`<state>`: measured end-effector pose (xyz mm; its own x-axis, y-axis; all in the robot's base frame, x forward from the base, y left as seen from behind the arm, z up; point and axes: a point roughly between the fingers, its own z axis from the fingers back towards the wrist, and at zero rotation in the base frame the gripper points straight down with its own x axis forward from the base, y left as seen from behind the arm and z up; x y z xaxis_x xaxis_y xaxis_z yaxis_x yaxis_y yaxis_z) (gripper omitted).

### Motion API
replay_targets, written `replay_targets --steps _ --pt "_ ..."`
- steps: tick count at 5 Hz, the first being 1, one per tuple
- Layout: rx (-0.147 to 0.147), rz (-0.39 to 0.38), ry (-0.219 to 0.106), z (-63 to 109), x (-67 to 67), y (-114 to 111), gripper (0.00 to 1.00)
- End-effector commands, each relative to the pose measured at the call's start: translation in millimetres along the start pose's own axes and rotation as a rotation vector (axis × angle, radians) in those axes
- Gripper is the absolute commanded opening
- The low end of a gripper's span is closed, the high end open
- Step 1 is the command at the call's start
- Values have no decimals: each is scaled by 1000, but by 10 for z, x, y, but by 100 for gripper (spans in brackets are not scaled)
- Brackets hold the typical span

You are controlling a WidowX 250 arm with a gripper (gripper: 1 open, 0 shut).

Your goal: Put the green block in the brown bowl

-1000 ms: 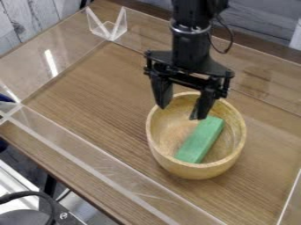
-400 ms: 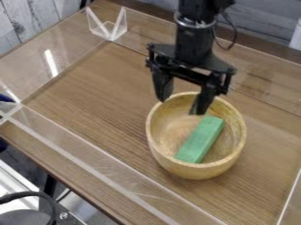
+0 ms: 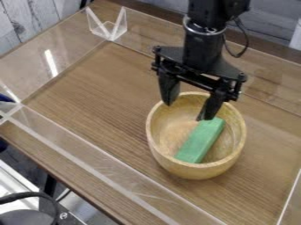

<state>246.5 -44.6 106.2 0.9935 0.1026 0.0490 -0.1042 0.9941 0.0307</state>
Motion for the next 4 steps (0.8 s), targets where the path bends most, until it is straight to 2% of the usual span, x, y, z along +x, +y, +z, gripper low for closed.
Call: replay_targets --steps 1,2,3,4 --pt "3 -10 -6 44 47 -26 100" --pt "-2 -6 0 27 73 -19 100" --pt "3 18 -7 34 40 -24 100" --pt "14 20 7 49 9 13 100"
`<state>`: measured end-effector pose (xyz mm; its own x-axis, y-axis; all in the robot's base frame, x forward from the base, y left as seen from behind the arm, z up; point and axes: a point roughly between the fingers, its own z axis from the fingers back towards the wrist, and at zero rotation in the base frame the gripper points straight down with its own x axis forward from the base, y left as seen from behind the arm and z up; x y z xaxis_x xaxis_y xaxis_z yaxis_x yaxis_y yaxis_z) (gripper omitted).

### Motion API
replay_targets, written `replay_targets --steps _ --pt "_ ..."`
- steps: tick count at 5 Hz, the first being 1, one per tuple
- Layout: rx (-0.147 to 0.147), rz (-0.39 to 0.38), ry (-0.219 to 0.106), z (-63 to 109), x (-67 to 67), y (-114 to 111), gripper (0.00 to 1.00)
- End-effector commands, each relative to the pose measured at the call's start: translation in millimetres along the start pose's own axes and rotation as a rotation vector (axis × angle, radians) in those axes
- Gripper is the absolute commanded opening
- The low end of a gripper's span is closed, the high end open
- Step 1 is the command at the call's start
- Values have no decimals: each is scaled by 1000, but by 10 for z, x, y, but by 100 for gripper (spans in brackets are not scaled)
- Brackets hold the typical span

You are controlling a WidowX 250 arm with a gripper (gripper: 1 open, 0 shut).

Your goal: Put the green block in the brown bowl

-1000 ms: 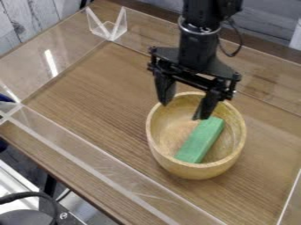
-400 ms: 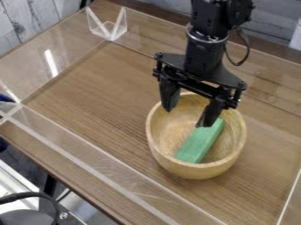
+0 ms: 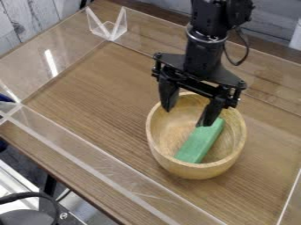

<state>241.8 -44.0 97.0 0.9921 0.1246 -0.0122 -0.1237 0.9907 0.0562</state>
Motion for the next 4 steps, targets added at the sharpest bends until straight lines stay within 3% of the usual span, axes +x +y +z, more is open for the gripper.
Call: replay_targets --steps 1,3,4 --pt "-2 3 -41 160 21 49 100" --pt "-31 -43 -3 112 85 231 100" --pt "-2 -2 -18 295 134 305 100"
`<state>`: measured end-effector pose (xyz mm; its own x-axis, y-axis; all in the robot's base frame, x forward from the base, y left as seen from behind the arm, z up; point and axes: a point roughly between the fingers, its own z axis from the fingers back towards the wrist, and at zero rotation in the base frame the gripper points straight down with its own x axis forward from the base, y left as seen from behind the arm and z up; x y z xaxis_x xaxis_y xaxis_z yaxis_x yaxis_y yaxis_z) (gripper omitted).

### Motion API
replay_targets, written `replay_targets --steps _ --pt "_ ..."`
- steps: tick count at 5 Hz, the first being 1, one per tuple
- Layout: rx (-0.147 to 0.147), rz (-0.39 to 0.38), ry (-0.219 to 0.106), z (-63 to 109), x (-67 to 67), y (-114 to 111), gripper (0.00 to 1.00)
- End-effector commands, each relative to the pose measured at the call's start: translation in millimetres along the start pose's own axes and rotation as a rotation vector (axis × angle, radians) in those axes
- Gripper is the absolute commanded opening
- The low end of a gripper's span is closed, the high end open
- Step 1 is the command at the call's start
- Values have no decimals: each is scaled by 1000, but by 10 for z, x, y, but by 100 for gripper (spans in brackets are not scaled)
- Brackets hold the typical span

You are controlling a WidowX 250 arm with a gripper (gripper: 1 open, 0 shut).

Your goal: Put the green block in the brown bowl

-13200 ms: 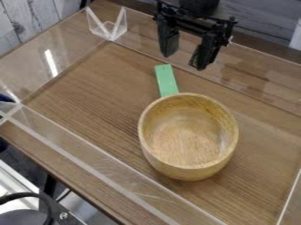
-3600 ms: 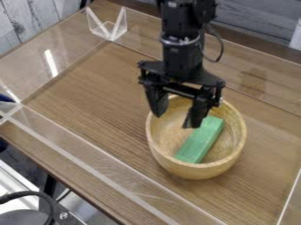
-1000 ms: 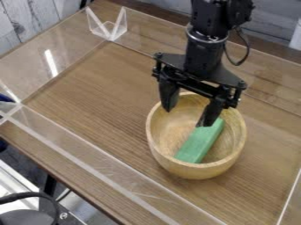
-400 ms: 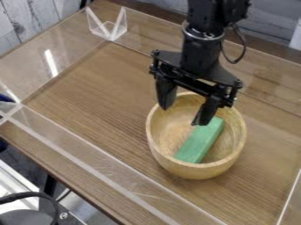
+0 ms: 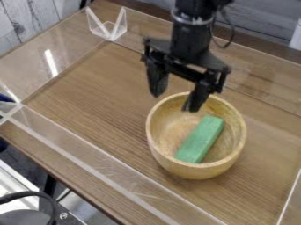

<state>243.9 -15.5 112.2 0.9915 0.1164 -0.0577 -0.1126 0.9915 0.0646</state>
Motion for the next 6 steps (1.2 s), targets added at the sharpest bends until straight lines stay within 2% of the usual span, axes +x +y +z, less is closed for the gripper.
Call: replay_targets --steps 1,2,3,4,5,6 --pt "11 45 -79 444 101 71 100" --pt "32 84 -105 702 125 248 100" --pt "54 167 -104 715 131 567 0" --pt "80 231 -91 687 140 890 100" --pt "98 254 -73 637 220 1017 0" --pt "66 244 -34 400 146 1062 0"
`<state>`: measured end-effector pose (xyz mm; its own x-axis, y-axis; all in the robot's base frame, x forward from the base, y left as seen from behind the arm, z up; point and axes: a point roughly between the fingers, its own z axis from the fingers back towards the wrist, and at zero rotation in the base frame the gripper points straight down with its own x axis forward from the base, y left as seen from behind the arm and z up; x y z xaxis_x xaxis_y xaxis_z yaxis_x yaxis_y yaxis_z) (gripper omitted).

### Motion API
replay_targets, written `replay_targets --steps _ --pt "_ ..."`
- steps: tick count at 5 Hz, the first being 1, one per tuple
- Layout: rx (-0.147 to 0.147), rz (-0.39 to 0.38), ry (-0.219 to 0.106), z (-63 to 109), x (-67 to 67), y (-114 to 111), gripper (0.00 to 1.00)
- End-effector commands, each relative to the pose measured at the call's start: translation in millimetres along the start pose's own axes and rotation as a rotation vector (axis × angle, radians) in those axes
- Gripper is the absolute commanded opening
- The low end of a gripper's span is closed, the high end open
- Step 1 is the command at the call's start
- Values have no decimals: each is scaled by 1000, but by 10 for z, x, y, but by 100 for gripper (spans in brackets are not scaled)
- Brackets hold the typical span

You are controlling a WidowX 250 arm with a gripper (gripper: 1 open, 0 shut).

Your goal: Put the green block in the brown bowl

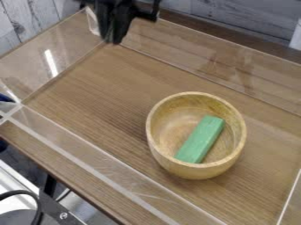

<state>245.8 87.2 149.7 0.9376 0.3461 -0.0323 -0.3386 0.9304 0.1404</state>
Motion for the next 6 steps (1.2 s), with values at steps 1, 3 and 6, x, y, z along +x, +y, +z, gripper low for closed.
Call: replay_targets --steps 1,3,6 --pt "-19 5 14 -208 -88 114 0" --pt "-28 35 56 -551 -26 177 0" --pt "-45 77 78 -858 270 245 0"
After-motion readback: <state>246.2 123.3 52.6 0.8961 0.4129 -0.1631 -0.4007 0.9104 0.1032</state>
